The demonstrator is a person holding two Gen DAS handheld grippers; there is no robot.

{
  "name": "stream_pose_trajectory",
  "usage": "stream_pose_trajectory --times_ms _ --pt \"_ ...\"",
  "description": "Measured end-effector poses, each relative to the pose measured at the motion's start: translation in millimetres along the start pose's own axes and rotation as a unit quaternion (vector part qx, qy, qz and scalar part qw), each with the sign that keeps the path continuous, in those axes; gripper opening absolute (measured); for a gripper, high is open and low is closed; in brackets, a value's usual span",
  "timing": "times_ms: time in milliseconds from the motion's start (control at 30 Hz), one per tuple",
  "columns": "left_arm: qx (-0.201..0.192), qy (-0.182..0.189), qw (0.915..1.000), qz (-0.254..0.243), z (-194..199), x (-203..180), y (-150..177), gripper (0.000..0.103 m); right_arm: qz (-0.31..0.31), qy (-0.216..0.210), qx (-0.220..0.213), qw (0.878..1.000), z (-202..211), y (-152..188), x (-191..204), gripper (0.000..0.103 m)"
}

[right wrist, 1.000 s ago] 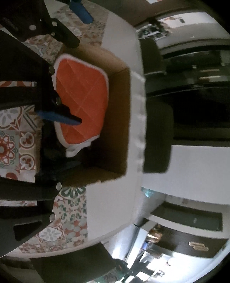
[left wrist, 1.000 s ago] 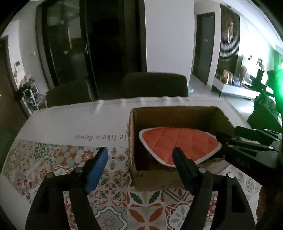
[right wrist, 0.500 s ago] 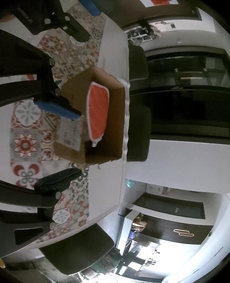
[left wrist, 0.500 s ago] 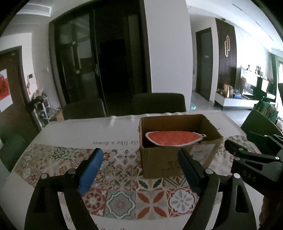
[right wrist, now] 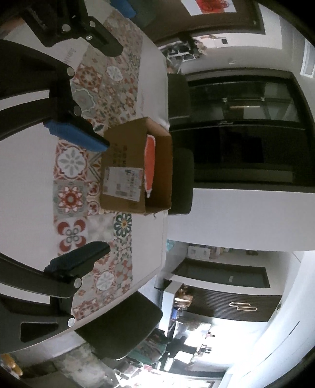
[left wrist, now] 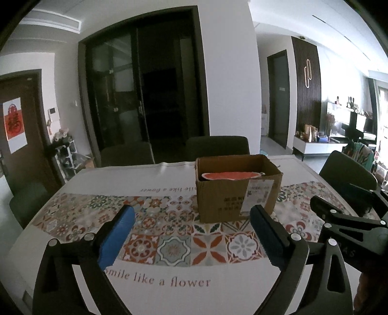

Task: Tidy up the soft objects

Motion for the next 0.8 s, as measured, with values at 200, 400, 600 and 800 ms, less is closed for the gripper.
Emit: stream_pose_trajectory --times_ms 200,400,600,800 --pt "-0.008 -0.009 0.9999 0.002 34 1 8 0.102 -0.008 -0.002 -0.002 1.000 31 13 -3 0.077" --pt "-0.015 -0.015 0.9998 0.003 57 3 15 0.103 -0.018 0.014 -0.009 1.000 58 23 -10 0.078" --pt "-0.022 -0.016 0.9996 0.013 74 8 20 0.103 -0.011 0.023 -0.018 1.000 74 30 -12 0.084" --pt "-0.027 -0.022 0.9993 0.011 80 11 21 0.103 -0.007 0.026 -0.027 0.999 83 31 -10 0.084"
Point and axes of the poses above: each gripper's, at about its wrist camera, not at the fingertips, and z roughly against the way its jaws point, x to its left, y to its underside, the point moved 6 cm from there along -z, roughly the way its jaws point, and after that the axes turned 15 degrees about -x, right-handed, at the moved point
